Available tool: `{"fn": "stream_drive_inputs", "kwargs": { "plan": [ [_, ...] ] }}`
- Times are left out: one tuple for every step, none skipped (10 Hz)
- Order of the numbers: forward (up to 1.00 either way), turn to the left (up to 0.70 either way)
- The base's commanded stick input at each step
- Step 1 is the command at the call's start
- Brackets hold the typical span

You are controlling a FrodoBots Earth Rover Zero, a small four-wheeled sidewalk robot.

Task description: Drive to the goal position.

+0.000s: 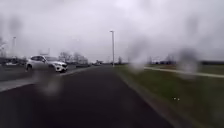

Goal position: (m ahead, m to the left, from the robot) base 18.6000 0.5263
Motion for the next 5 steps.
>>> {"fn": "stream_drive_inputs", "kwargs": {
  "plan": [
    [1.00,0.00],
    [1.00,0.00],
    [1.00,0.12],
    [1.00,0.09],
    [1.00,0.05]
  ]
}}
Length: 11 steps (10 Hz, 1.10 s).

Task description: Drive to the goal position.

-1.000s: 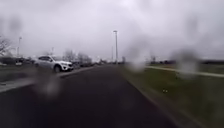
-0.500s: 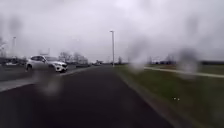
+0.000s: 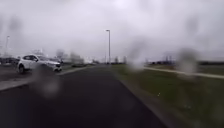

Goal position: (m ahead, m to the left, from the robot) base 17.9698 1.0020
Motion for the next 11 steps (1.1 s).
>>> {"fn": "stream_drive_inputs", "kwargs": {
  "plan": [
    [1.00,0.02],
    [1.00,0.00],
    [1.00,0.00],
    [1.00,0.28],
    [1.00,0.12],
    [1.00,0.05],
    [1.00,0.24],
    [1.00,0.38],
    [1.00,0.26],
    [1.00,0.15],
    [1.00,0.00]
  ]
}}
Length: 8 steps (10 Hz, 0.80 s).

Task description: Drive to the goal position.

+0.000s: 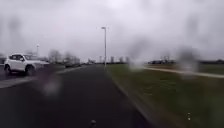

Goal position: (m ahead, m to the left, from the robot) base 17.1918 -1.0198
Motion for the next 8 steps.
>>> {"fn": "stream_drive_inputs", "kwargs": {
  "plan": [
    [1.00,0.00],
    [1.00,0.14],
    [1.00,0.32],
    [1.00,0.40],
    [1.00,0.40],
    [1.00,0.40],
    [1.00,0.40],
    [1.00,0.17]
  ]
}}
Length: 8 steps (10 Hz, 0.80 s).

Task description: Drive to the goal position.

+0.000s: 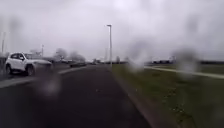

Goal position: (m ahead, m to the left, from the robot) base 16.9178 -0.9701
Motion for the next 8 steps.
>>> {"fn": "stream_drive_inputs", "kwargs": {
  "plan": [
    [1.00,0.09],
    [1.00,0.00],
    [1.00,0.00],
    [1.00,0.00],
    [1.00,0.00],
    [1.00,0.00],
    [1.00,0.00],
    [1.00,0.00]
  ]
}}
